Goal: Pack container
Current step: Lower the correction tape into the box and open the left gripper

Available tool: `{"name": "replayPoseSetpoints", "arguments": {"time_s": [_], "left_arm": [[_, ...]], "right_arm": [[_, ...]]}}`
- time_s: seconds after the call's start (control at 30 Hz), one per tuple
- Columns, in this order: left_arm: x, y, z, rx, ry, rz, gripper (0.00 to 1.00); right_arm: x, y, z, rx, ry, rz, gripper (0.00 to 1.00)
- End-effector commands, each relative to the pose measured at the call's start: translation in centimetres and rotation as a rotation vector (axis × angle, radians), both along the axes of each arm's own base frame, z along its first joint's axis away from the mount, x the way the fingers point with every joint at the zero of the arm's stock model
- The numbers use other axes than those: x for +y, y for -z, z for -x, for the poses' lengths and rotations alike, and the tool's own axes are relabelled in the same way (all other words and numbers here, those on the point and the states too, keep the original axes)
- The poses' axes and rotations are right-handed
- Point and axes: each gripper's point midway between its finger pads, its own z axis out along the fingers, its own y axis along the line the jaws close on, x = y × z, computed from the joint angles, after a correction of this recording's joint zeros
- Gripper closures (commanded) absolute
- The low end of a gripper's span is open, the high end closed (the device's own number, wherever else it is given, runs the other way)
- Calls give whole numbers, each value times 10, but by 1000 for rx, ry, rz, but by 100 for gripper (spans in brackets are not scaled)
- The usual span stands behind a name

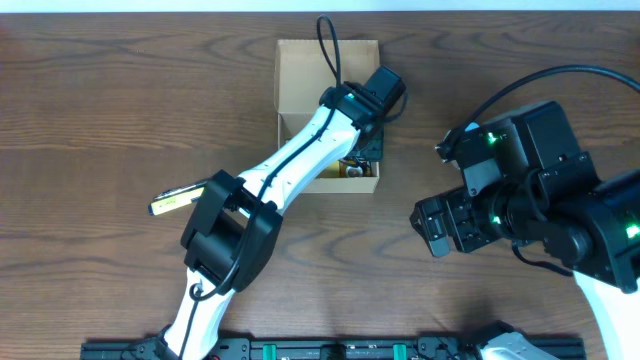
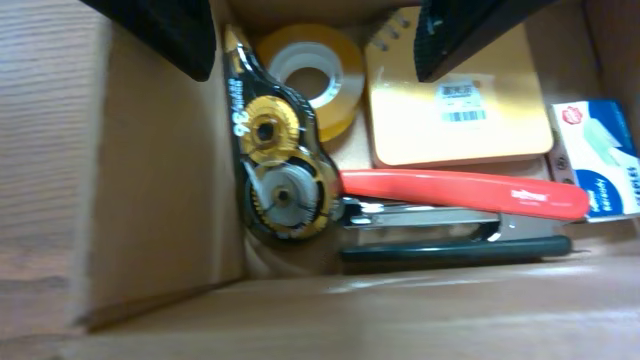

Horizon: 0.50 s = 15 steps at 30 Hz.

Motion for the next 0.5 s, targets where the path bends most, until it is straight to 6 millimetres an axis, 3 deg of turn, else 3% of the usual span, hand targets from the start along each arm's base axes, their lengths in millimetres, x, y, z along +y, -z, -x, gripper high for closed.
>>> {"name": "replayPoseSetpoints", "arguments": {"time_s": [0.0,0.17,0.33,0.47], "left_arm": [[16,-8,-11,-12,-15,-12,40],[38,-51,-23,-56,-40,54,43],[64,-120,-31,-191,-19,122,45],[85,-173,-23,-304,53,129,48]], "right_arm": [[-2,0,-1,-5,-5,7,1],[-2,0,-1,-5,-5,7,1],[-2,0,-1,-5,-5,7,1],[-2,0,-1,-5,-5,7,1]]}}
